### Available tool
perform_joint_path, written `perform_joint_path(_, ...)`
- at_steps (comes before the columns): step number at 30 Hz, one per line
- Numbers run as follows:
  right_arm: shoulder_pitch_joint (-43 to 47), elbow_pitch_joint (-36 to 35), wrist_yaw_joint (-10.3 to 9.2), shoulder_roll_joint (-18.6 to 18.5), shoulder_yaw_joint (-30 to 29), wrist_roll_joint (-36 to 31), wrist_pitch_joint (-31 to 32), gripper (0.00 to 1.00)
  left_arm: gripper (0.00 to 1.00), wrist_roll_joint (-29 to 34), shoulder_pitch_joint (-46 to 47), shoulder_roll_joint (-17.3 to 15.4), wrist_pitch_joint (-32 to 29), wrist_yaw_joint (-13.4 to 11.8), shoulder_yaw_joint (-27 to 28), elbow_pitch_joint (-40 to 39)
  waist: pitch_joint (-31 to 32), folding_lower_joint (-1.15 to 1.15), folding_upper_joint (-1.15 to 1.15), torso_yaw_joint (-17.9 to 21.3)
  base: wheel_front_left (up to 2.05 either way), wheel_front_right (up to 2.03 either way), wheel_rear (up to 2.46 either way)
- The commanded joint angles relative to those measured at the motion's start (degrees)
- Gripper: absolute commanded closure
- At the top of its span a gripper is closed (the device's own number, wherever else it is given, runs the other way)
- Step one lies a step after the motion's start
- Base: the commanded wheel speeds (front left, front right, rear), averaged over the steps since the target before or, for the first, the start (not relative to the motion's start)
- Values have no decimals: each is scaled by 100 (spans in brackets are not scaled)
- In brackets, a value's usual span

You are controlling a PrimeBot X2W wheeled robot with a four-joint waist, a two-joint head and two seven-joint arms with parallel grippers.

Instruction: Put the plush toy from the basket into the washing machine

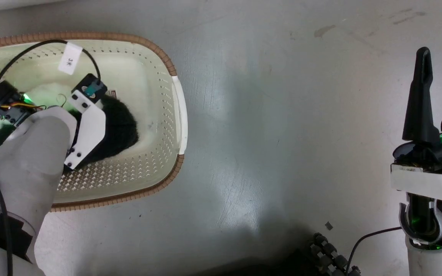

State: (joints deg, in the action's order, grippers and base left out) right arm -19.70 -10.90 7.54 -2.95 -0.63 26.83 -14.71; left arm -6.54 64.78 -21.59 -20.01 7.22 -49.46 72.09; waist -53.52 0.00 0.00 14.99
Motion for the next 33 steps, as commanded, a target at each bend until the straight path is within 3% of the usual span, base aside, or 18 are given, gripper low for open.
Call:
perform_joint_path(1, -81, 20, -5, 7, -12, 34, -29, 0, 100, -16, -135, -146, -30, 2, -48, 187, 106, 0, 0, -20, 0, 0, 0)
perform_joint_path(14, 295, 598, -5, 7, -91, -109, -29, 0, 100, -442, -752, 410, 980, -36, 70, 180, 1408, 0, 0, -284, 0, 0, 0)
perform_joint_path(24, 728, 837, -5, 7, -219, -352, -29, 0, 100, -716, -1113, 887, 1720, 14, 17, 133, 2411, 0, 0, -701, 0, 0, 0)
perform_joint_path(33, 1143, 944, -5, 7, -378, -504, -29, 0, 100, -920, -1499, 1114, 2600, 22, -10, 69, 3248, 0, 0, -1071, 0, 0, 0)
